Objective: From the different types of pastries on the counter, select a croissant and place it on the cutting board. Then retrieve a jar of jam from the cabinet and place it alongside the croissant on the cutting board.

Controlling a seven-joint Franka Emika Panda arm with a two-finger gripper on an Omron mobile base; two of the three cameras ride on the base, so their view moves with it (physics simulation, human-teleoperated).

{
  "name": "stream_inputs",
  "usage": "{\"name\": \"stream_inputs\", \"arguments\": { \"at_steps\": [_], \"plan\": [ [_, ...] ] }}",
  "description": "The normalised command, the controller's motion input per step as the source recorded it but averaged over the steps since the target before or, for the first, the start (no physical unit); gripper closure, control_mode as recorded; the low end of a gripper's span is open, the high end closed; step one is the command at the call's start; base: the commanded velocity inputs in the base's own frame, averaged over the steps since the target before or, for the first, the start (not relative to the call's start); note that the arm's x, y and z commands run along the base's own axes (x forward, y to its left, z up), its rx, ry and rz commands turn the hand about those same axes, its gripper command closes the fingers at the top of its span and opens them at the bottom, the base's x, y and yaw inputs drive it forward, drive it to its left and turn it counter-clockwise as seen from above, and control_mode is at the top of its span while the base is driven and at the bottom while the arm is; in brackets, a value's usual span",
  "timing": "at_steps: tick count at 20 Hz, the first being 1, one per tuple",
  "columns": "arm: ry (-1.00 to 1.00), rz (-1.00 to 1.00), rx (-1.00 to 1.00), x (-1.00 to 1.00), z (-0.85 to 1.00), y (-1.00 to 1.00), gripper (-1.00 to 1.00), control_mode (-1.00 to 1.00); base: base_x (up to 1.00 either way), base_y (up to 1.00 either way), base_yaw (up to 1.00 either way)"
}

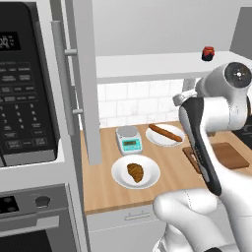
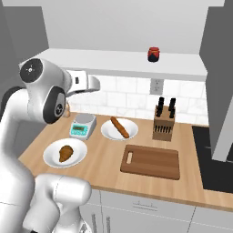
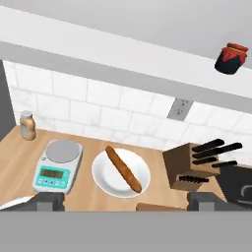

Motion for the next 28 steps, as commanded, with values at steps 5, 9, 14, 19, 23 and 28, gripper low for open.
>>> {"name": "stream_inputs", "arguments": {
  "at_steps": [5,9,14,19,23,28],
  "plan": [
    [-0.23,0.00,0.00,-0.44,1.00,-0.39,-1.00,-1.00,0.00,0.00,0.00],
    [-0.24,0.01,0.04,-0.41,0.59,-0.33,-1.00,-1.00,0.00,0.00,0.00],
    [-0.15,0.00,0.10,0.15,0.22,-0.48,-1.00,-1.00,0.00,0.00,0.00],
    [-0.12,0.00,0.05,0.33,0.39,-0.54,-1.00,-1.00,0.00,0.00,0.00],
    [0.15,0.00,0.00,0.62,0.00,-0.28,-1.00,-1.00,0.00,0.00,0.00],
    [0.17,0.00,-0.01,0.41,-0.06,-0.17,-1.00,-1.00,0.00,0.00,0.00]
  ]
}}
